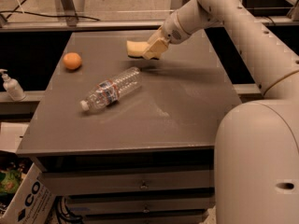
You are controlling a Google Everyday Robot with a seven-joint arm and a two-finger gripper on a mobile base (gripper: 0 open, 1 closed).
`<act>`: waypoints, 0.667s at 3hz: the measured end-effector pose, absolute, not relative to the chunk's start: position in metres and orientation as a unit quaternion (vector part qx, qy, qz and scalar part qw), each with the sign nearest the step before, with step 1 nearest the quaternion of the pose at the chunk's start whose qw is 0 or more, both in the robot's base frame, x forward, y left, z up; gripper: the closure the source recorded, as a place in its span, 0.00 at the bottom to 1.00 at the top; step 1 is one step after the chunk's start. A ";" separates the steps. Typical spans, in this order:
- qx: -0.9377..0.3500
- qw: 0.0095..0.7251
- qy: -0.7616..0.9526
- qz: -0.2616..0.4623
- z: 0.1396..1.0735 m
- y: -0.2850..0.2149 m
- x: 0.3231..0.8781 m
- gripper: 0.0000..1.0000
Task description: Move sponge near orange
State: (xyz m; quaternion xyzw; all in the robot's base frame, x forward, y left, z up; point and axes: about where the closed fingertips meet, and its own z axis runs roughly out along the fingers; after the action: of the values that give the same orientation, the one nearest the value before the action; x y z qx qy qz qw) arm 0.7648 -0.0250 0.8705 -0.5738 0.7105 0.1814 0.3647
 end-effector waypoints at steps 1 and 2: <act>-0.621 0.354 0.679 0.169 0.872 0.014 0.756 1.00; -0.653 0.346 0.656 0.153 0.870 0.045 0.754 1.00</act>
Offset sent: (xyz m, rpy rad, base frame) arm -0.0135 0.1023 0.0049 -0.1622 -0.1308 0.2325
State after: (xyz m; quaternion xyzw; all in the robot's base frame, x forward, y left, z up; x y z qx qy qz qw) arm 0.7541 0.0446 0.8704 -0.6535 0.6559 0.1526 0.3456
